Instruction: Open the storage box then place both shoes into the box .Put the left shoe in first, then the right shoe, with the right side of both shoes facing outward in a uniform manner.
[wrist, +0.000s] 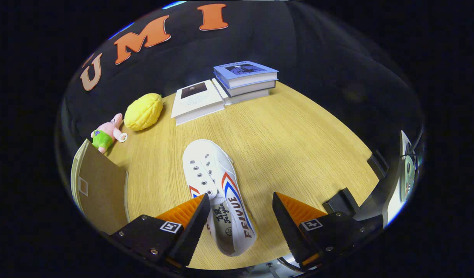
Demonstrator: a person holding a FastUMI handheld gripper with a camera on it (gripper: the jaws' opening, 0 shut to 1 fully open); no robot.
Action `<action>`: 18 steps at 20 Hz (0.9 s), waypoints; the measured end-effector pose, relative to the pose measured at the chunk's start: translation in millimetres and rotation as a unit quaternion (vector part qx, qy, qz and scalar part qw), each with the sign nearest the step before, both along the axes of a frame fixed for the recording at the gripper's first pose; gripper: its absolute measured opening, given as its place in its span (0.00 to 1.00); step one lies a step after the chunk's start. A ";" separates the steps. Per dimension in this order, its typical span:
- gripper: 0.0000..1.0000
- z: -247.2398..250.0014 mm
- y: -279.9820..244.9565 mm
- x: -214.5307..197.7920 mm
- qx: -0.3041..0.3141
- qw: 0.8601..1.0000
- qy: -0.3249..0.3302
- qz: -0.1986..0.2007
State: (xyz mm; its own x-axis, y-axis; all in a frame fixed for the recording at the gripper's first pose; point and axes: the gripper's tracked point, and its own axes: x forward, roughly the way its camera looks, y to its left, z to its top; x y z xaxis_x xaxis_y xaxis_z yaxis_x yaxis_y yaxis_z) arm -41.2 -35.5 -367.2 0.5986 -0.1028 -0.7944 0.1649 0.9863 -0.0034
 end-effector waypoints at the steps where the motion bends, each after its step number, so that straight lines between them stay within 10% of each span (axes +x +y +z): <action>1: 0.94 -5.0 -0.8 -1.4 0.003 1.000 0.004 -0.002; 15: 0.05 -20.6 9.3 8.8 0.003 1.000 0.005 0.020; 18: 0.01 -8.3 11.8 6.1 -0.010 1.000 -0.008 0.015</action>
